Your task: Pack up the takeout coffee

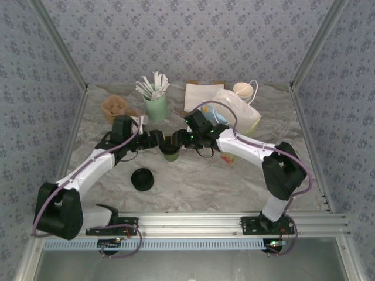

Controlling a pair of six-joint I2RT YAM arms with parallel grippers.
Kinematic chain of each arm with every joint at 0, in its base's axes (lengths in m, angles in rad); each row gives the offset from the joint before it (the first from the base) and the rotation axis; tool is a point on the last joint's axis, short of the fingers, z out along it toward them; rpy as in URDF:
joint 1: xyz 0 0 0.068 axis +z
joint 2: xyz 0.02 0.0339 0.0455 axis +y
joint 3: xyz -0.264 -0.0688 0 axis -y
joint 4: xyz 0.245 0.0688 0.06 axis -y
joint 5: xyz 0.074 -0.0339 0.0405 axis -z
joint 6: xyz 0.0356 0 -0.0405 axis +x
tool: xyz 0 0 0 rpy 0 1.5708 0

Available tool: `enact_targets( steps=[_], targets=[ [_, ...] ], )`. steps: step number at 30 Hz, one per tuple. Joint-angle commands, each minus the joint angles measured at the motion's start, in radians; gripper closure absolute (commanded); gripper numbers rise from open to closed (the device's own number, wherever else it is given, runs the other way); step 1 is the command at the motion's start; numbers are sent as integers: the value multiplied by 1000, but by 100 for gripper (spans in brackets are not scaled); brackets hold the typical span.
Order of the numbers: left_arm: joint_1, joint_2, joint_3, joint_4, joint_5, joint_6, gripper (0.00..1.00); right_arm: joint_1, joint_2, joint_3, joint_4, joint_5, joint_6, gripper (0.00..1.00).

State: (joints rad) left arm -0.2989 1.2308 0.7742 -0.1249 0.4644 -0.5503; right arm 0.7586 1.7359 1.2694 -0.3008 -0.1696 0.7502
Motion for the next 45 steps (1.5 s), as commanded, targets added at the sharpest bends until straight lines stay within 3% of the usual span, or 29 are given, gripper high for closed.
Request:
enact_targets(
  steps=[1, 7, 11, 15, 24, 34, 45],
  targets=[
    [70, -82, 49, -69, -114, 8, 34, -5, 28, 44, -8, -6, -9, 42],
    [246, -134, 60, -93, -226, -40, 34, 7, 55, 58, 14, -33, -1, 42],
    [345, -97, 53, -17, -221, -94, 34, 15, 69, 68, 24, -43, 6, 42],
    [389, -23, 76, 37, -223, -124, 35, 20, 72, 78, 21, -45, 9, 42],
    [398, 112, 107, 116, -186, -158, 42, 25, 40, 110, -22, -21, -9, 42],
    [396, 169, 112, 145, -150, -167, 60, 25, -6, 135, -58, -7, -23, 42],
    [361, 229, 136, 162, -148, -165, 67, 27, -87, 179, -108, 5, -48, 42]
  ],
)
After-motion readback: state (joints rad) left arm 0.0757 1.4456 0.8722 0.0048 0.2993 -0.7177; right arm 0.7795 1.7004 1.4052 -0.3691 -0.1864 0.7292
